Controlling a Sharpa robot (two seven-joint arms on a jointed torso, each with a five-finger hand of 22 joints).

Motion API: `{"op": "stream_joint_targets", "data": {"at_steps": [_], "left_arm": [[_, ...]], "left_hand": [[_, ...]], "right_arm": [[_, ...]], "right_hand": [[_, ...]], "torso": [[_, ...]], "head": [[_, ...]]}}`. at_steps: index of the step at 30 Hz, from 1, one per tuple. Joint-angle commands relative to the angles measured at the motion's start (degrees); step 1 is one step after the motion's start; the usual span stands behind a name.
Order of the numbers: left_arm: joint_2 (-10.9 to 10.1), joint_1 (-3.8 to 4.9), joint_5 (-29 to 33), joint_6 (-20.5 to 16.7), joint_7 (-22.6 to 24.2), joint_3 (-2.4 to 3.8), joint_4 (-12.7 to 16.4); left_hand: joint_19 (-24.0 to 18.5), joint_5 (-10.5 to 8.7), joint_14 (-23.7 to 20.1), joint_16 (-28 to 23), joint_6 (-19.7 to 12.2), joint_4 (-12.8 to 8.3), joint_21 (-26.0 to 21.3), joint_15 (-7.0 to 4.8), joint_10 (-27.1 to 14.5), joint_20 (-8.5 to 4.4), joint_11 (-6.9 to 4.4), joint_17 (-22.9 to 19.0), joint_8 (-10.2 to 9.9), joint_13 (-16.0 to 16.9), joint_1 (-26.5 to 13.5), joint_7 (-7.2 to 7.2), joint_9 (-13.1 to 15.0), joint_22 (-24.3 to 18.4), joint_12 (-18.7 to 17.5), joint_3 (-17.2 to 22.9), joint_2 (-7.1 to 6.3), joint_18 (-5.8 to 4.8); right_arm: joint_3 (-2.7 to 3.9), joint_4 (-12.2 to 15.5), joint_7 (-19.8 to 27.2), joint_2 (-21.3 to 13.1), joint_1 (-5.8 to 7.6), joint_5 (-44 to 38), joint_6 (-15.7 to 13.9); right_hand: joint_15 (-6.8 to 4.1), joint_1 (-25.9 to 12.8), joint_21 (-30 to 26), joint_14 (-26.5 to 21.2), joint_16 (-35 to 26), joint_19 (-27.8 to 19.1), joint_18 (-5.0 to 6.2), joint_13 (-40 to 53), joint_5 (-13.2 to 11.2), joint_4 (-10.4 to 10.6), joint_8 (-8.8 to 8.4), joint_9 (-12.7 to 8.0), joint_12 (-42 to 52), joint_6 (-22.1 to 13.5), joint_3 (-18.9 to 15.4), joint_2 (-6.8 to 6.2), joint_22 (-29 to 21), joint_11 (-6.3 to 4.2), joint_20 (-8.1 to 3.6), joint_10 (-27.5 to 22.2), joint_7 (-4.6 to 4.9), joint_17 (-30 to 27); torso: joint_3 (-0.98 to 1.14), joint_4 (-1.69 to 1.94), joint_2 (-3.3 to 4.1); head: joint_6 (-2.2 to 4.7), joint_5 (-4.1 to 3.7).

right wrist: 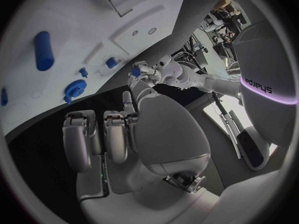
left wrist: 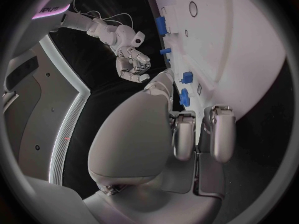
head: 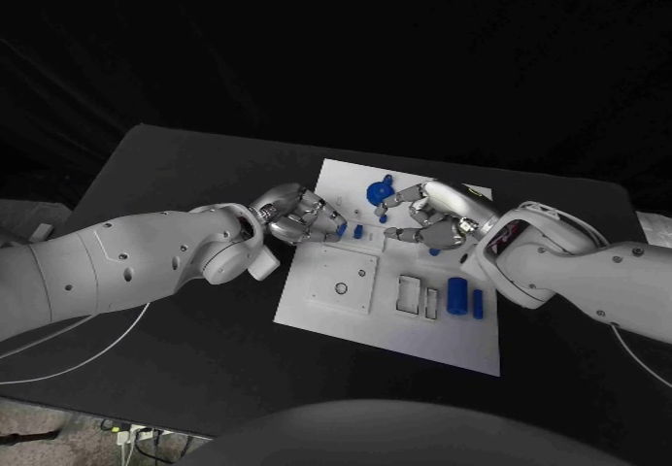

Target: Assemble the parts on the task board

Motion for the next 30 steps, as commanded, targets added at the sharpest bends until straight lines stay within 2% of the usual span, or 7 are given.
{"op": "stream_joint_targets", "data": {"at_steps": [1, 5, 9, 15, 19, 23, 30], "left_arm": [[-0.04, -0.02, 1.26, 2.67, -0.34, 0.04, 0.91], [-0.06, -0.01, 1.28, 3.87, -1.39, 0.04, 1.7], [-0.02, -0.01, 1.28, 4.6, -1.99, 0.04, 2.13], [-0.18, 0.0, 1.28, 5.02, -2.25, 0.05, 2.57], [-0.33, 0.0, 1.28, 5.11, -2.25, 0.05, 2.78], [-0.47, 0.01, 1.28, 5.26, -2.21, 0.05, 3.02], [-0.65, 0.01, 1.28, 5.62, -2.29, 0.05, 3.26]], "left_hand": [[3.02, 0.31, 6.04, 0.14, -0.34, 0.03, -0.15, 0.38, 6.06, 0.4, 0.25, 15.08, -0.09, 15.07, -0.21, -0.07, 0.04, 13.73, -0.09, -0.53, 0.65, -0.75], [3.0, 0.76, 6.04, 0.14, -0.37, 0.03, -0.17, 0.4, 6.06, 0.43, 0.27, 15.08, -0.15, 15.07, -0.26, -0.07, 0.03, 13.72, -0.09, -0.84, 0.81, -0.74], [2.97, 0.93, 6.04, 0.14, -0.38, 0.01, -0.2, 0.41, 6.06, 0.44, 0.27, 15.08, -0.17, 15.07, -0.25, -0.06, 0.03, 13.71, -0.09, -0.92, 0.87, -0.74], [2.96, 1.19, 6.04, 0.14, -0.4, -0.03, -0.21, 0.42, 6.06, 0.45, 0.27, 15.08, -0.19, 15.07, -0.21, -0.05, 0.02, 13.71, -0.09, -1.05, 0.95, -0.73], [2.99, 1.34, 6.04, 0.14, -0.39, -0.06, -0.16, 0.42, 6.06, 0.45, 0.27, 15.08, -0.2, 15.07, -0.19, -0.05, 0.03, 13.72, -0.09, -1.12, 1.02, -0.74], [3.0, 1.42, 6.04, 0.14, -0.38, -0.09, -0.15, 0.42, 6.06, 0.46, 0.27, 15.08, -0.19, 15.07, -0.14, -0.06, 0.03, 13.73, -0.09, -1.15, 1.05, -0.75], [3.0, 1.42, 6.04, 0.14, -0.38, -0.09, -0.15, 0.42, 6.06, 0.46, 0.27, 15.08, -0.19, 15.07, -0.14, -0.06, 0.03, 13.73, -0.09, -1.15, 1.05, -0.75]], "right_arm": [[0.04, -0.15, 3.02, 1.39, 0.08, -4.64, -2.18], [0.12, -0.64, 3.04, 3.41, 0.18, -6.57, -2.23], [0.2, -1.04, 3.27, 4.87, 0.27, -7.63, -2.38], [0.27, -1.42, 3.16, 6.53, 0.33, -9.8, -2.0], [0.29, -1.83, 2.43, 7.29, 0.34, -11.36, -0.9], [0.29, -2.54, 1.38, 7.93, 0.34, -12.3, 0.66], [0.29, -3.43, -0.11, 8.51, 0.31, -13.52, 4.07]], "right_hand": [[-0.45, 0.55, 0.37, 5.97, 0.2, 4.68, -0.26, 15.03, -0.5, 0.0, 0.07, -0.87, 0.14, 0.62, 0.57, -0.19, 14.35, -1.46, -0.64, 6.88, -0.18, 15.05], [-0.64, 0.8, 0.36, 5.97, 0.2, 4.67, -0.26, 15.03, -0.76, -0.15, 0.02, -1.83, 0.14, 0.75, 0.9, -0.5, 14.34, -1.72, -0.79, 6.88, -0.5, 15.05], [-0.91, 1.32, 0.39, 5.97, 0.2, 4.68, -0.27, 15.03, 0.18, -0.46, 0.13, -3.05, 0.14, 1.25, 1.65, -0.67, 14.35, -2.05, -1.06, 6.88, -0.9, 15.05], [-1.29, 1.85, 0.44, 5.97, 0.2, 4.72, -0.28, 15.03, 2.01, -0.97, 0.32, -4.4, 0.14, 2.44, 2.72, -1.05, 14.38, -2.44, -1.42, 6.88, -1.37, 15.05], [-1.46, 2.28, 0.43, 5.97, 0.2, 4.7, -0.28, 15.03, 4.09, -1.62, 0.41, -5.52, 0.14, 3.4, 3.9, -1.53, 14.37, -2.56, -1.66, 6.88, -1.46, 15.05], [-1.5, 2.32, 0.4, 5.97, 0.2, 4.67, -0.27, 15.03, 4.05, -1.78, 0.44, -5.7, 0.14, 3.6, 4.05, -1.76, 14.36, -2.56, -1.67, 6.88, -1.41, 15.05], [-1.44, 1.91, 0.41, 5.97, 0.2, 4.68, -0.28, 15.03, 2.62, -1.9, 0.36, -6.31, 0.14, 3.83, 4.17, -2.39, 14.36, -2.48, -1.66, 6.88, -1.25, 15.05]], "torso": [[-0.08, -0.01, -0.01], [-0.11, -0.03, -0.02], [-0.07, -0.07, -0.02], [-0.06, -0.08, -0.03], [-0.03, -0.08, -0.05], [-0.01, -0.13, -0.01], [0.04, -0.17, 0.06]], "head": [[0.0, -0.09], [0.0, -0.18], [0.0, -0.03], [0.0, -0.05], [0.0, -0.07], [0.0, -0.06], [0.0, 0.19]]}}
